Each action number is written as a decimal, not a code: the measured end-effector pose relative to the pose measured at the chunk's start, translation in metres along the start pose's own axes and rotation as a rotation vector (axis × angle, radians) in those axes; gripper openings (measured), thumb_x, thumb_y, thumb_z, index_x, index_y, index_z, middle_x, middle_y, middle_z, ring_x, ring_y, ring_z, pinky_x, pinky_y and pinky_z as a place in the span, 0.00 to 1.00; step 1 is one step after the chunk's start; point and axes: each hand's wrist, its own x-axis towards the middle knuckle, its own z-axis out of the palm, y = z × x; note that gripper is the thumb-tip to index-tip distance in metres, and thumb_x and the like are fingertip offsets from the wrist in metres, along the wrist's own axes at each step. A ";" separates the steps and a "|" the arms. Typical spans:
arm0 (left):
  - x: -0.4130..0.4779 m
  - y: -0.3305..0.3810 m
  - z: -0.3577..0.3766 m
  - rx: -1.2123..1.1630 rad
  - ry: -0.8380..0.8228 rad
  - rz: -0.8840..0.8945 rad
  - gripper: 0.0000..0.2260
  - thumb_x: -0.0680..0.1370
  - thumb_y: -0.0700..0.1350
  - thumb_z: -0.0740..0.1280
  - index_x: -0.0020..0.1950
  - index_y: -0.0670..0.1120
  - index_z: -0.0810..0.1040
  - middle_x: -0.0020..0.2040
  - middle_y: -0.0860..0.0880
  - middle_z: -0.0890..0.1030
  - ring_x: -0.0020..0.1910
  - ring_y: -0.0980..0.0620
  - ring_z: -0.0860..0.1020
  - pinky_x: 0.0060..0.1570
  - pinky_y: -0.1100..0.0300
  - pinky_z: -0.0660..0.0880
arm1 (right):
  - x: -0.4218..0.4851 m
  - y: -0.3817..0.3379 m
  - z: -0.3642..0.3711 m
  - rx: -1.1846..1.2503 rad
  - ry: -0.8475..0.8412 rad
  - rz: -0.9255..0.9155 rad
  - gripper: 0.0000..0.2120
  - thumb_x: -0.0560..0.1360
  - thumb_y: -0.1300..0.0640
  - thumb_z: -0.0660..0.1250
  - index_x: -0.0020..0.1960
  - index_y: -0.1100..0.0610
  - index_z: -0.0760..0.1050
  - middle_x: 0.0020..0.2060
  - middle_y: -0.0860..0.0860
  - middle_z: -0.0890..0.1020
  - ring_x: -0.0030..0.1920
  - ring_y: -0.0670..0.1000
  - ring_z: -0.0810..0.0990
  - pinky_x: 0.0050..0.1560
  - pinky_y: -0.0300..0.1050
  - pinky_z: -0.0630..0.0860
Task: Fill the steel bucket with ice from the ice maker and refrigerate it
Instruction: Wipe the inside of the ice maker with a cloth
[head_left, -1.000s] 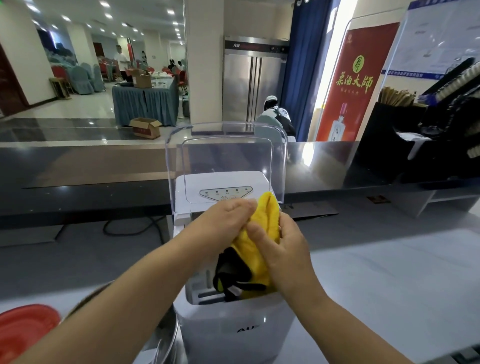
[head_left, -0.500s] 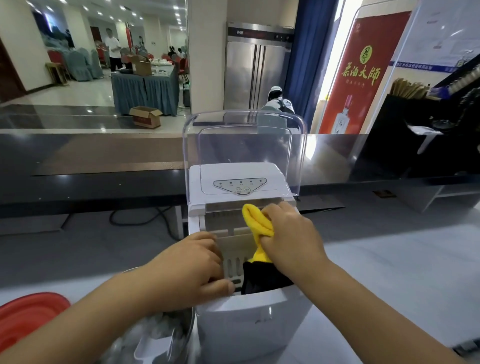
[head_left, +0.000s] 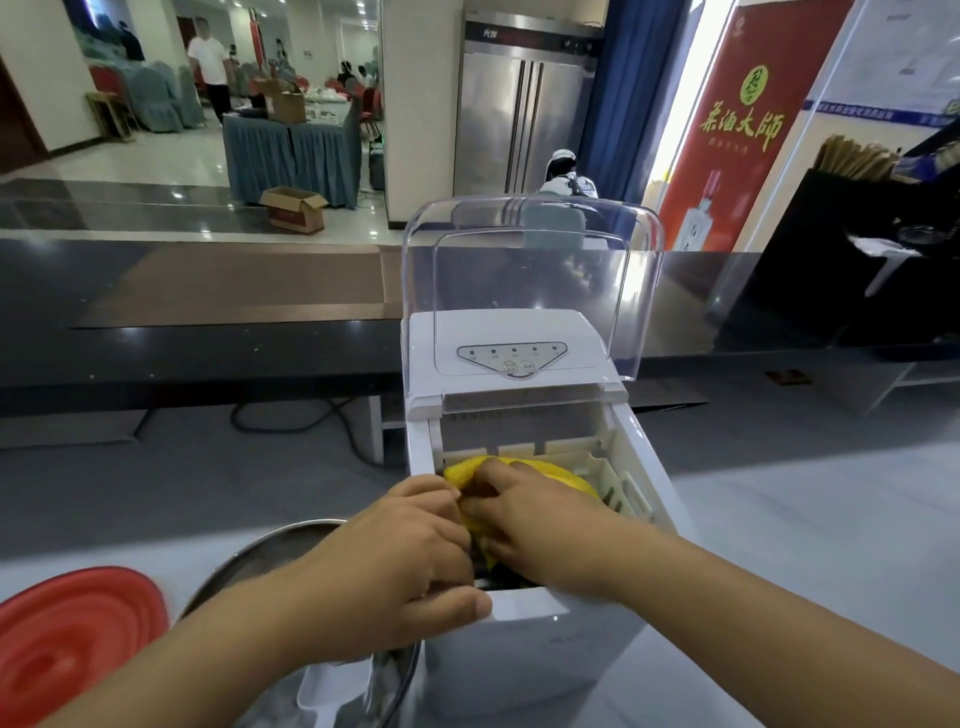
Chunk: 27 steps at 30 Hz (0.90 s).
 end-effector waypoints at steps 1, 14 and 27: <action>0.000 0.000 0.001 0.006 0.010 -0.004 0.20 0.79 0.59 0.57 0.34 0.49 0.77 0.32 0.55 0.74 0.40 0.60 0.67 0.63 0.65 0.59 | -0.001 0.000 0.001 -0.024 -0.022 0.017 0.17 0.79 0.50 0.59 0.67 0.48 0.69 0.62 0.48 0.65 0.60 0.53 0.66 0.57 0.49 0.69; 0.005 0.002 0.000 0.041 0.025 -0.016 0.21 0.79 0.59 0.57 0.30 0.50 0.71 0.29 0.55 0.70 0.36 0.58 0.63 0.58 0.65 0.59 | -0.022 0.012 -0.020 -0.166 -0.047 0.400 0.13 0.73 0.54 0.65 0.57 0.50 0.77 0.56 0.50 0.70 0.50 0.54 0.72 0.49 0.48 0.75; 0.004 -0.003 0.002 -0.002 0.004 0.011 0.21 0.79 0.60 0.57 0.32 0.49 0.74 0.30 0.55 0.71 0.37 0.59 0.63 0.59 0.66 0.57 | -0.021 0.017 -0.036 -0.161 0.294 0.494 0.07 0.75 0.58 0.60 0.50 0.57 0.75 0.49 0.53 0.75 0.50 0.55 0.76 0.42 0.43 0.68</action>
